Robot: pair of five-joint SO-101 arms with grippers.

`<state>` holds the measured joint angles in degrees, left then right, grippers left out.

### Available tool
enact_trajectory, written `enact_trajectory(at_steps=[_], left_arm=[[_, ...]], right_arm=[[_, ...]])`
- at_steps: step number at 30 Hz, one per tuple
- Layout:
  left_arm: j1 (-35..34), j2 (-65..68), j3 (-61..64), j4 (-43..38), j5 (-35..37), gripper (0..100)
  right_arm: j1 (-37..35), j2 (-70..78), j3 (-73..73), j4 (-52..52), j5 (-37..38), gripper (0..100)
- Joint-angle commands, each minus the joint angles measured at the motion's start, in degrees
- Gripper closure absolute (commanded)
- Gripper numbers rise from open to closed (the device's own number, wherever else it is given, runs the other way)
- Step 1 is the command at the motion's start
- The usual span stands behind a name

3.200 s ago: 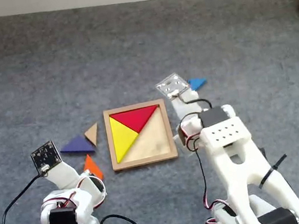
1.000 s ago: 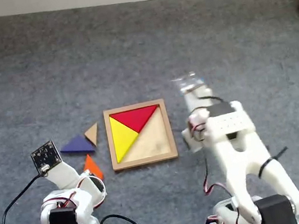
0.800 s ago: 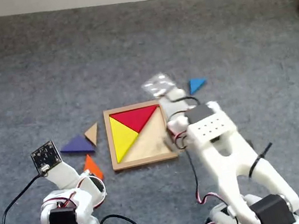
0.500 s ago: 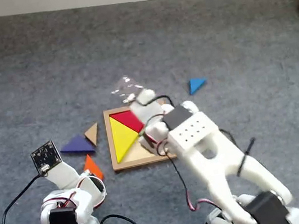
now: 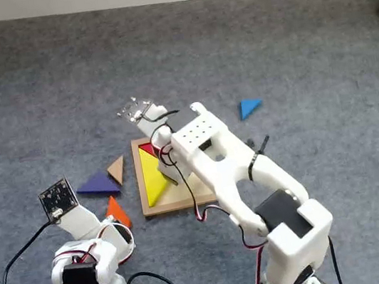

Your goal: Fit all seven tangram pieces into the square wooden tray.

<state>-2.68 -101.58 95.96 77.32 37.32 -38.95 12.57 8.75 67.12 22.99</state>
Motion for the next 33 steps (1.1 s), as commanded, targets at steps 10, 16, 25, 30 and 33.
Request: enact_trajectory(at_steps=[10,16,25,30,33], left_arm=[[1.1,-3.03,1.27,2.02,-0.09,99],[1.1,-3.03,1.27,2.02,-0.09,99],[1.1,-3.03,1.27,2.02,-0.09,99],[1.1,-3.03,1.27,2.02,-0.09,99],[1.1,-3.03,1.27,2.02,-0.09,99]], right_arm=[[3.65,-0.75,-0.75,0.84,1.41,89.6],[3.82,-0.75,-0.66,1.63,1.32,83.0],[3.38,-0.75,-0.75,3.3,1.41,78.3],[2.59,-0.84,-0.66,3.3,1.32,78.5],[2.95,-1.01,-0.66,3.3,1.32,79.2]])
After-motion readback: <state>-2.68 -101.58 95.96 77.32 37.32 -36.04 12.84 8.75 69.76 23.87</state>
